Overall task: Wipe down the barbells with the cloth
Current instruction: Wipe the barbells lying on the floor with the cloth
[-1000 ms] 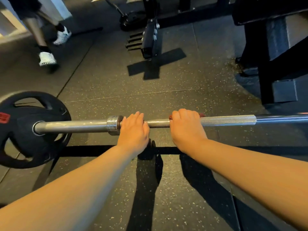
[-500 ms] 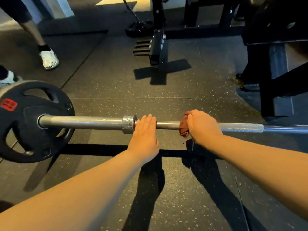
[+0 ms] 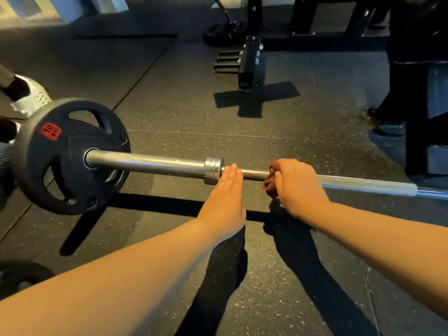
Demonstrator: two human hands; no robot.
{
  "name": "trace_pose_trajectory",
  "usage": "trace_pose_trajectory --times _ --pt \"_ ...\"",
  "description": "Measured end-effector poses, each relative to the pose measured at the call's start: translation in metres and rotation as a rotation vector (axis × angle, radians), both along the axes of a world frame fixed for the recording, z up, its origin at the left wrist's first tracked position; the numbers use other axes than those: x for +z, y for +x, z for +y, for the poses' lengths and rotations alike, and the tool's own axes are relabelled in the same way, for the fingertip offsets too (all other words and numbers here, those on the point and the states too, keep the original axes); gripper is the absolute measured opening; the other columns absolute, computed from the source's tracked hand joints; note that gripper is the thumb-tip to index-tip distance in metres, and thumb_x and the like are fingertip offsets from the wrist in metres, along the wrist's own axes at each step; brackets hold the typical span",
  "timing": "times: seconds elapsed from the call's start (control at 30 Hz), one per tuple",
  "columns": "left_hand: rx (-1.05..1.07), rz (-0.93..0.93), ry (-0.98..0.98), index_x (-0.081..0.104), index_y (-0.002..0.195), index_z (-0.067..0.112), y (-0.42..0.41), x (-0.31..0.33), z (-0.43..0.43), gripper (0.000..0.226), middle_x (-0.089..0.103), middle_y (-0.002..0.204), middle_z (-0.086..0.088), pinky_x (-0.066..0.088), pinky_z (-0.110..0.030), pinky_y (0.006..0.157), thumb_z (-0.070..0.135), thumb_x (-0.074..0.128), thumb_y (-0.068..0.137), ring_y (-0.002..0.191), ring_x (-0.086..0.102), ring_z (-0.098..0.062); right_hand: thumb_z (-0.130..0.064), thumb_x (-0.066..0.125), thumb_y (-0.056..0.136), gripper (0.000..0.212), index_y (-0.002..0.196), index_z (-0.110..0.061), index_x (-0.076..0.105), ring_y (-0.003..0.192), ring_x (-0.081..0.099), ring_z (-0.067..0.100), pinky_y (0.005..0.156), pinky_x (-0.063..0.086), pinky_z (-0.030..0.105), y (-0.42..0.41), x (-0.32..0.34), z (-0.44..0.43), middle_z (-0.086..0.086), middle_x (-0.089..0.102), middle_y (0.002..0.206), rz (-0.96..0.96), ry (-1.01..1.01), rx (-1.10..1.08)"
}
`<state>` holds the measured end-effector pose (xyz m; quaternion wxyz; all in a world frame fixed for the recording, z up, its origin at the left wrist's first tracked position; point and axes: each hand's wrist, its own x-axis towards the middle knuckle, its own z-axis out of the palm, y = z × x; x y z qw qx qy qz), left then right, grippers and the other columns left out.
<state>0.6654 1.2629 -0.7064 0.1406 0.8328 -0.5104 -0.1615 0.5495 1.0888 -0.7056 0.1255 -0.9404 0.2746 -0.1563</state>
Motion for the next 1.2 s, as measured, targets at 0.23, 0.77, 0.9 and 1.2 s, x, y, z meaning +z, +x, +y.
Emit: trace_pose_trajectory --times 0.23,0.77,0.9,1.2 --pt "0.092 0.016 -0.03 -0.01 0.161 0.009 -0.013 0.002 -0.002 0.086 -0.02 0.169 -0.004 0.0 -0.035 0.127 0.009 0.048 0.098 0.155 -0.02 -0.019 -0.031 0.057 0.096 0.054 0.146 -0.015 0.044 0.119 0.052 0.029 0.108 0.039 0.045 0.028 -0.003 0.029 0.008 0.053 0.134 0.164 -0.16 0.305" --pt "0.167 0.057 0.055 -0.016 0.159 0.007 -0.026 0.003 -0.011 0.09 -0.031 0.165 -0.006 -0.002 -0.038 0.125 0.008 0.049 0.098 0.152 -0.028 -0.023 -0.03 0.056 0.096 0.057 0.148 -0.015 0.04 0.117 0.051 0.03 0.107 0.039 0.045 0.016 -0.014 0.015 0.009 0.05 0.134 0.134 -0.197 0.336" --pt "0.099 0.055 0.09 -0.015 0.16 0.01 -0.016 0.007 -0.003 0.084 -0.031 0.165 -0.001 -0.002 -0.038 0.128 0.01 0.045 0.101 0.152 -0.028 -0.018 -0.033 0.044 0.096 0.046 0.141 -0.02 0.045 0.097 0.055 0.021 0.088 0.049 0.036 -0.031 -0.004 -0.036 0.004 0.058 0.116 0.183 -0.199 0.38" --pt "0.1 0.032 0.088 -0.008 0.162 0.012 -0.022 0.011 -0.011 0.083 -0.027 0.166 -0.006 0.004 -0.042 0.128 0.015 0.05 0.102 0.153 -0.025 -0.024 -0.026 0.05 0.099 0.018 0.114 -0.019 0.059 0.092 0.053 0.025 0.084 0.04 0.04 -0.009 -0.013 0.01 0.005 0.062 0.108 0.072 -0.224 0.087"
